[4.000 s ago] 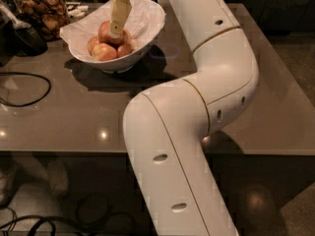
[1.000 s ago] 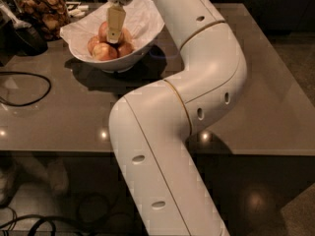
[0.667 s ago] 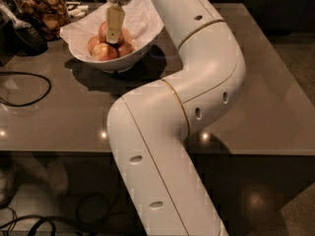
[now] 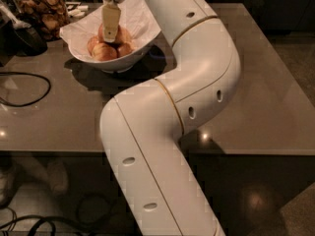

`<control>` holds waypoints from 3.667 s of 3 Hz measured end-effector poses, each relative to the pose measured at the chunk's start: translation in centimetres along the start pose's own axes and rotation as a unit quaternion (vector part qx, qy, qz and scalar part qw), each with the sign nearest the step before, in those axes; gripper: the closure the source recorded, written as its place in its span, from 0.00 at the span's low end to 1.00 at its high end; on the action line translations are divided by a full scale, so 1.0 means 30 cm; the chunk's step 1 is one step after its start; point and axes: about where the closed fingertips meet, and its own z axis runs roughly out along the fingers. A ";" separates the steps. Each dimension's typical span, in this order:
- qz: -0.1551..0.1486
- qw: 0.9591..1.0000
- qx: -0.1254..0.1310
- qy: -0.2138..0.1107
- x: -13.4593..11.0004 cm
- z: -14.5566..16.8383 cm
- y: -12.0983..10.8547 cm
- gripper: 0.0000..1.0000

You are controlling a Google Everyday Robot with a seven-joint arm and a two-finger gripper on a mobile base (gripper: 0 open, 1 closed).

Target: Pick apple from white bowl

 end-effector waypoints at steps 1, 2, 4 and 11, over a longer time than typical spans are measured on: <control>-0.008 1.000 0.003 0.006 0.000 -0.001 -0.005 0.24; -0.010 1.000 0.003 0.009 0.016 0.012 -0.010 0.23; -0.020 1.000 -0.007 -0.004 0.047 0.058 -0.011 0.18; -0.036 0.999 -0.019 0.011 0.034 0.133 -0.009 0.20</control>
Offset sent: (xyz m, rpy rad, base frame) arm 0.1919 -0.0144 0.1463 -0.1024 0.0991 0.0312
